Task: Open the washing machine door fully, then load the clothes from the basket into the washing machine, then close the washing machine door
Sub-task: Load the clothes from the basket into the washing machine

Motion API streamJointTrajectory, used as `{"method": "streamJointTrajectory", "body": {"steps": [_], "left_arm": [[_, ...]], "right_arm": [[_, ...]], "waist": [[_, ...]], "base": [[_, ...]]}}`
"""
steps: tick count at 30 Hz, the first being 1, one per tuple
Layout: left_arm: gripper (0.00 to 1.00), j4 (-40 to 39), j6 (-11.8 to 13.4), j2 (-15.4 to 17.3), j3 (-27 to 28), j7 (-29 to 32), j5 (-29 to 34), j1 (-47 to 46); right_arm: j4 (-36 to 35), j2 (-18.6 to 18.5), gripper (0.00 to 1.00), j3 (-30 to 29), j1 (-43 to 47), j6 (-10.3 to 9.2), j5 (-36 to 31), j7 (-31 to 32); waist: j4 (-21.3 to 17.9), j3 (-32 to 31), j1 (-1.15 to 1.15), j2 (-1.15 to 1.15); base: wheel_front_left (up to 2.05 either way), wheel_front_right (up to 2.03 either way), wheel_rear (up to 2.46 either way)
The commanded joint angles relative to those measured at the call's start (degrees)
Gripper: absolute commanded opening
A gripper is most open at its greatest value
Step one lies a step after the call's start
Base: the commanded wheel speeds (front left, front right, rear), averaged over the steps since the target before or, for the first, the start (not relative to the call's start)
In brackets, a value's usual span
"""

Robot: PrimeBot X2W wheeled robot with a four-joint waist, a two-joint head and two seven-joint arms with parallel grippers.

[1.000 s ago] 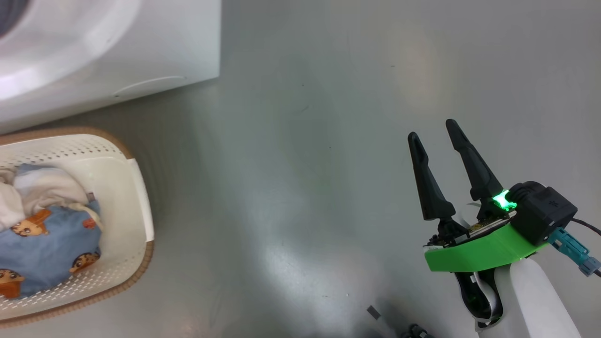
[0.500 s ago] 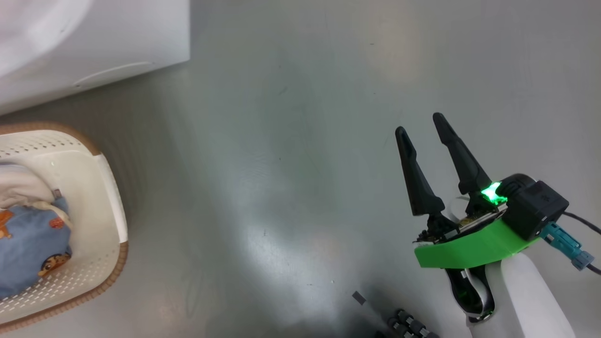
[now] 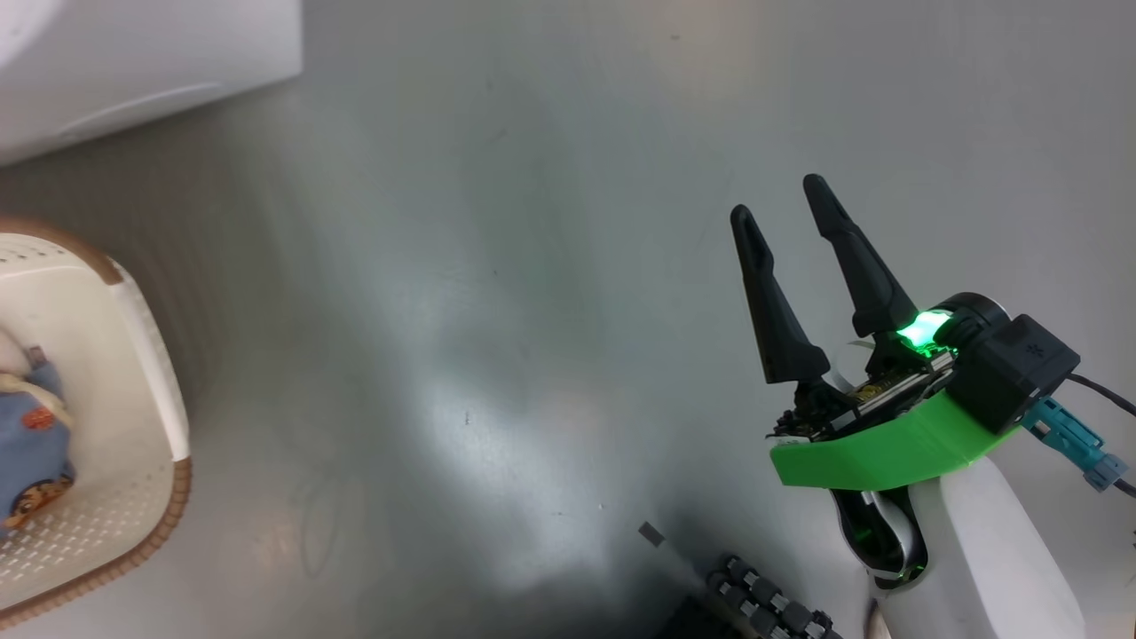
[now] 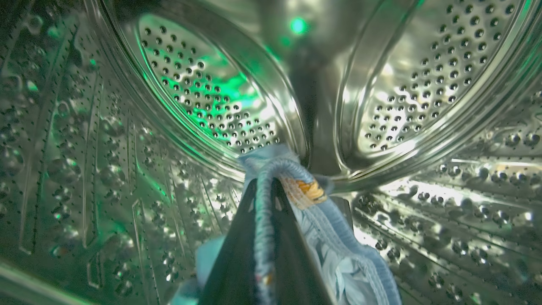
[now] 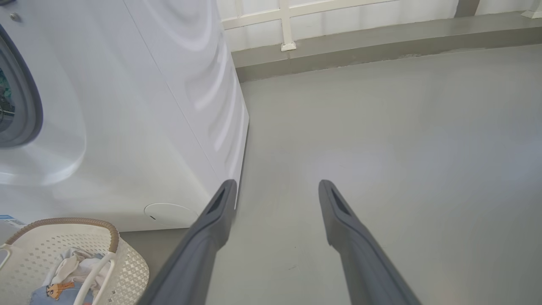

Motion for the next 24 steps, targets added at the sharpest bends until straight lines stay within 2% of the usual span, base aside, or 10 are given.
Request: {"method": "streamJointTrajectory", "body": {"steps": [1, 6, 13, 14, 15, 16, 17, 24], "left_arm": [[0.0, -0.9, 0.57, 3.31, 0.87, -1.8, 0.88, -1.23], [0.0, 1.98, 1.06, 3.73, 0.14, -11.24, 3.66, -5.46], [0.0, 9.09, -0.96, 2.19, -1.72, -9.27, 3.2, -8.66], [0.19, 9.69, -1.16, 1.9, -1.86, -9.14, 3.04, -8.92], [0.44, 10.18, -1.33, 1.64, -2.0, -9.12, 2.92, -9.16], [0.92, 10.59, -1.42, 1.37, -2.04, -9.18, 2.73, -9.35], [1.0, 10.91, -1.62, 1.1, -2.2, -9.12, 2.62, -9.52], [1.0, 11.28, -3.21, -0.46, -3.73, -8.43, 2.18, -10.14]], "right_arm": [[-1.39, -0.04, 1.0, 1.48, 0.56, 0.5, 0.42, -0.27], [-1.37, 0.1, 1.0, 2.5, -0.42, 0.5, 0.82, -0.27], [-0.73, 0.22, 1.0, 2.98, -1.15, 0.5, 1.1, -0.27], [-0.63, 0.22, 1.0, 2.96, -1.23, 0.5, 1.09, -0.27], [-0.54, 0.23, 1.0, 2.94, -1.29, 0.5, 1.08, -0.27], [-0.48, 0.23, 1.0, 2.89, -1.34, 0.5, 1.04, -0.27], [-0.44, 0.2, 1.0, 2.78, -1.39, 0.5, 0.98, -0.27], [-0.56, -0.24, 1.0, 1.91, -1.49, 0.5, 0.46, -0.27]], "waist": [[-0.91, 1.34, -0.01, 0.0], [-1.85, 3.48, -0.01, 0.0], [-1.99, 4.49, -0.01, 0.0], [-1.91, 4.48, -0.01, 0.0], [-1.81, 4.43, -0.01, 0.0], [-1.7, 4.35, -0.01, 0.0], [-1.52, 4.24, -0.01, 0.0], [0.25, 2.95, -0.01, 0.0]], "base": [[0.0, 0.0, 0.0], [0.0, 0.0, 0.0], [0.0, 0.0, 0.0], [0.0, 0.0, 0.0], [0.0, 0.0, 0.0], [0.0, 0.0, 0.0], [0.0, 0.0, 0.0], [0.0, 0.0, 0.0]]}}
